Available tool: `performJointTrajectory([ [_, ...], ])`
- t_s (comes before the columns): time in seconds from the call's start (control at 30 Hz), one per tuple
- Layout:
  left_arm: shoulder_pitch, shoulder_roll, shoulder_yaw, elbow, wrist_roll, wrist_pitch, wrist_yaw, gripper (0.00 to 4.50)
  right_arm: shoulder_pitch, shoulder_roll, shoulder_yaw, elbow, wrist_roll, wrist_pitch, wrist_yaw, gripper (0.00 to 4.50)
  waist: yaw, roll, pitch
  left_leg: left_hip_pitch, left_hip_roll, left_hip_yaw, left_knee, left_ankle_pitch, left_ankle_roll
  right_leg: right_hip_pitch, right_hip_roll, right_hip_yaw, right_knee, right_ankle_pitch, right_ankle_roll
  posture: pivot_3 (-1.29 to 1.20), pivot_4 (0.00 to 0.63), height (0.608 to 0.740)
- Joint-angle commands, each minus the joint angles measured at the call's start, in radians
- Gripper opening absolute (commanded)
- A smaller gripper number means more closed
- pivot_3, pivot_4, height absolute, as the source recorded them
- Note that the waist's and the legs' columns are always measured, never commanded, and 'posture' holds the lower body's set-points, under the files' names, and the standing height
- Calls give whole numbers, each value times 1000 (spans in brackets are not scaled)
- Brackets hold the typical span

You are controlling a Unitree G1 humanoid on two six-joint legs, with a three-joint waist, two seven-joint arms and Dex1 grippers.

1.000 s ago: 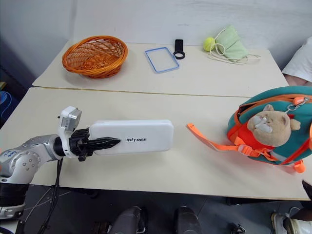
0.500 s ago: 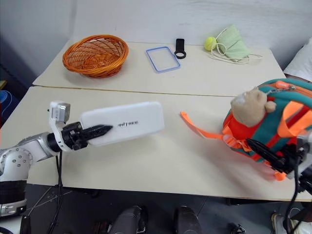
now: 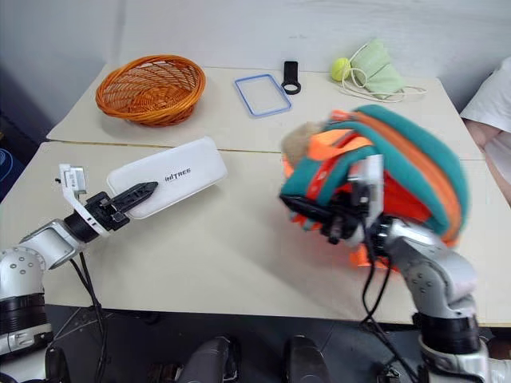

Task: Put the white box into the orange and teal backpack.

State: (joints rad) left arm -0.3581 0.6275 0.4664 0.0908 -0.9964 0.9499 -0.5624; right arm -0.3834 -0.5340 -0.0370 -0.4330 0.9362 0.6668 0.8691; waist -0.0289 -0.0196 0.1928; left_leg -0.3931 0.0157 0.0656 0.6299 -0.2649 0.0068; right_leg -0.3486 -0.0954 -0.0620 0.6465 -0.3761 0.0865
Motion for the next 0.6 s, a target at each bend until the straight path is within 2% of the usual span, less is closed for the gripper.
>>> performJointTrajectory([
  [0.03, 9, 3, 73, -37, -16, -35, 12, 1188, -25, -39, 11, -94, 165, 111, 42, 29, 2, 0, 0, -2, 0, 0, 1, 0, 0, -1, 0, 0, 0, 0, 0, 0, 150, 740],
  [0.17, 52, 2, 119, -98, -35, -71, -21, 1188, -6, -158, -49, -103, 291, 215, 65, 29, 2, -1, -1, -9, -1, -1, 4, -2, 3, -5, -1, -1, 0, 0, 0, 0, 150, 740],
  [0.23, 83, -2, 155, -158, -73, -89, -61, 1188, 17, -204, -74, -80, 264, 214, 79, 29, 3, -2, -1, -11, -1, -2, 6, -3, 5, -5, -2, -2, -1, 0, 0, 0, 150, 740],
  [0.27, 109, 16, 188, -194, -154, -39, -90, 1188, 27, -218, -85, -58, 234, 200, 84, 29, 3, -3, 0, -12, -1, -2, 6, -3, 5, -5, -2, -3, -1, 0, 0, 0, 150, 740],
  [0.4, 204, 99, 264, -337, -235, -21, -189, 1188, 12, -239, -91, 9, 177, 176, 106, 29, -1, -6, 0, -12, -1, -2, 6, -3, 5, -5, -2, -2, -4, 0, 0, 0, 150, 740],
  [0.5, 199, 115, 267, -401, -276, -40, -202, 1188, 10, -242, -78, 20, 155, 172, 132, 29, 2, -6, 0, -11, -1, -3, 6, -2, 4, -5, -2, -3, -3, 0, 0, 0, 150, 740],
  [0.6, 100, 96, 181, -444, -216, -119, -167, 1188, 20, -262, -62, 26, 132, 182, 172, 29, 16, -6, 0, -11, -1, -4, 6, -2, 6, -5, -2, -3, -1, 0, 0, 0, 150, 740],
])
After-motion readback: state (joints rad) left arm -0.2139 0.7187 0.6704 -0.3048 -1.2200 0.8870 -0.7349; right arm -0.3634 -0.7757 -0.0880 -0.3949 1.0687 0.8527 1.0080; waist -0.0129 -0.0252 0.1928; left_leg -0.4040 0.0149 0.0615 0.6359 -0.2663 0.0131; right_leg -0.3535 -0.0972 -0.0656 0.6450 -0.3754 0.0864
